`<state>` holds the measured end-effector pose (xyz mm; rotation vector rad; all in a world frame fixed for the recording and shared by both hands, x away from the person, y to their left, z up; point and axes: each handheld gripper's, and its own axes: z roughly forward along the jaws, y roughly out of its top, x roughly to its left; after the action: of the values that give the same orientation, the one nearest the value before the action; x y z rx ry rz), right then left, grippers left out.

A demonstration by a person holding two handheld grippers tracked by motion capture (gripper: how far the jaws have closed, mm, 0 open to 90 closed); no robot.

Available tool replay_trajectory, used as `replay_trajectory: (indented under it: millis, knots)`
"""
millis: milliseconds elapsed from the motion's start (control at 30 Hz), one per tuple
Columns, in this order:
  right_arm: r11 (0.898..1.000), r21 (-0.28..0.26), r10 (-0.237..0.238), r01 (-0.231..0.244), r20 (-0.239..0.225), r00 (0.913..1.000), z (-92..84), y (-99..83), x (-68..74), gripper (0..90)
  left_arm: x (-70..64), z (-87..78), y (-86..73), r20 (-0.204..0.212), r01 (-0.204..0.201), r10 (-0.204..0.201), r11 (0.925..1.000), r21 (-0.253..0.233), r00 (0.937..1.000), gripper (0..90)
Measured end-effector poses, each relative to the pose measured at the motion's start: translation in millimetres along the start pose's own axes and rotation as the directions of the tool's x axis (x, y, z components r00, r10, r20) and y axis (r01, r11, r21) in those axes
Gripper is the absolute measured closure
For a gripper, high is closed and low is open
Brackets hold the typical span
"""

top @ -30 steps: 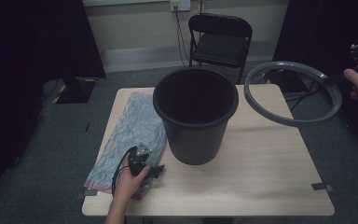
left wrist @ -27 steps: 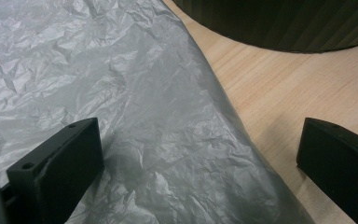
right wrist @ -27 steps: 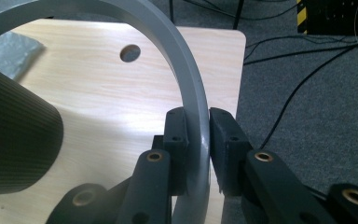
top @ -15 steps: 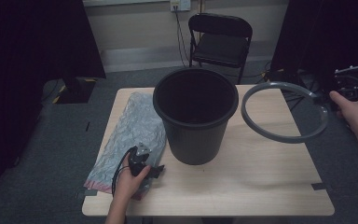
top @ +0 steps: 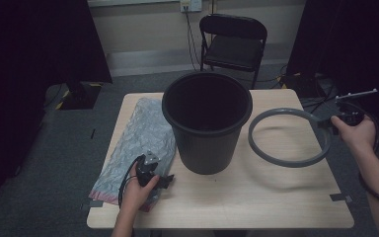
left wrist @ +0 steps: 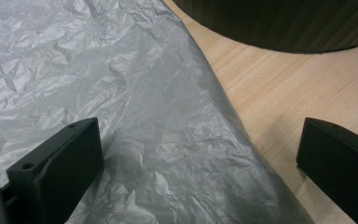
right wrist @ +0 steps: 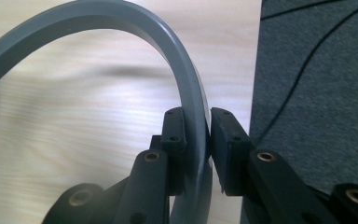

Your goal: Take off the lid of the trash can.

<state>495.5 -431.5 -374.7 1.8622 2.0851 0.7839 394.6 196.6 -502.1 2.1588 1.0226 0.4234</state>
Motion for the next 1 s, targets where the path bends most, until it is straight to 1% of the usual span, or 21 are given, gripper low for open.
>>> replay_trajectory:
  millis: [33, 100, 233, 333, 400, 467, 500, 533, 567, 600, 667, 733, 867, 900, 967, 1000]
  knots:
    - [1.0, 0.006, 0.005, -0.005, 0.004, 1.0, 5.1, -2.8, 0.2, 76.7, 0.0, 0.0, 0.0, 0.0, 0.001, -0.001, 1.0, 0.0, 1.0, 0.0]
    - [1.0, 0.011, 0.018, -0.018, -0.001, 0.9998, 16.3, -9.0, -1.0, 76.6, -0.1, 0.0, 0.0, 0.0, 0.001, -0.001, 1.0, 0.0, 1.0, 0.0]
    - [0.999, 0.021, 0.03, -0.03, 0.014, 0.9995, 32.5, -17.3, -2.6, 76.6, -0.2, 0.1, 0.1, -0.001, 0.002, -0.002, 1.0, 0.0, 1.0, 0.0]
    - [0.999, 0.022, 0.035, -0.036, 0.033, 0.9988, 43.8, -22.5, -3.1, 76.6, -0.2, 0.1, 0.1, -0.001, 0.002, -0.002, 1.0, 0.0, 1.0, 0.0]
    - [0.999, 0.01, 0.051, -0.051, 0.033, 0.9982, 50.2, -25.4, -3.4, 76.6, -0.2, 0.1, 0.1, -0.002, 0.002, -0.002, 1.0, -0.001, 1.0, 0.0]
    - [0.998, 0.005, 0.067, -0.067, 0.046, 0.9967, 55.5, -26.7, -3.3, 76.6, -0.3, 0.1, 0.1, -0.002, 0.003, -0.003, 1.0, 0.0, 1.0, 0.0]
    - [0.998, -0.002, 0.067, -0.067, 0.049, 0.9966, 58.3, -27.0, -4.3, 76.6, -0.4, 0.1, 0.1, -0.002, 0.004, -0.004, 1.0, 0.0, 1.0, 0.0]
    - [0.997, -0.006, 0.081, -0.08, 0.054, 0.9953, 61.6, -27.4, -4.5, 76.5, -0.3, 0.1, 0.1, -0.003, 0.002, -0.002, 1.0, 0.0, 1.0, 0.0]
    - [0.997, 0.002, 0.081, -0.081, 0.061, 0.9948, 64.2, -27.4, -4.6, 76.5, -0.4, 0.1, 0.1, -0.002, 0.004, -0.004, 1.0, 0.0, 1.0, 0.0]
    - [0.997, 0.015, 0.077, -0.078, 0.079, 0.9939, 68.5, -26.7, -4.2, 76.6, -0.4, 0.1, 0.1, -0.003, 0.003, -0.003, 1.0, 0.0, 1.0, 0.0]
    - [0.997, 0.019, 0.076, -0.078, 0.094, 0.9927, 74.3, -25.5, -4.3, 76.8, -0.5, 0.1, 0.1, -0.002, 0.004, -0.004, 1.0, 0.0, 1.0, 0.0]
    - [0.995, 0.013, 0.098, -0.099, 0.092, 0.9909, 81.8, -23.9, -6.9, 76.8, -0.2, 0.0, 0.2, -0.005, 0.0, 0.001, 1.0, 0.001, 1.0, 0.0]
    - [0.991, 0.009, 0.131, -0.132, 0.09, 0.9874, 93.7, -19.1, -10.2, 76.7, -0.5, 0.1, 0.1, -0.002, 0.004, -0.004, 1.0, 0.001, 1.0, 0.0]
    - [0.991, 0.012, 0.129, -0.13, 0.088, 0.9878, 97.0, -17.6, -10.1, 76.4, -0.5, 0.1, 0.1, -0.002, 0.004, -0.004, 1.0, 0.001, 1.0, 0.0]
    - [0.994, 0.009, 0.111, -0.112, 0.088, 0.9899, 102.2, -14.1, -8.1, 75.8, -0.3, 0.0, 0.2, -0.006, 0.0, 0.0, 1.0, 0.001, 1.0, 0.0]
    - [0.996, 0.006, 0.092, -0.093, 0.079, 0.9926, 104.4, -12.4, -6.2, 74.9, -0.5, 0.1, 0.1, -0.004, 0.004, -0.004, 1.0, 0.0, 1.0, 0.0]
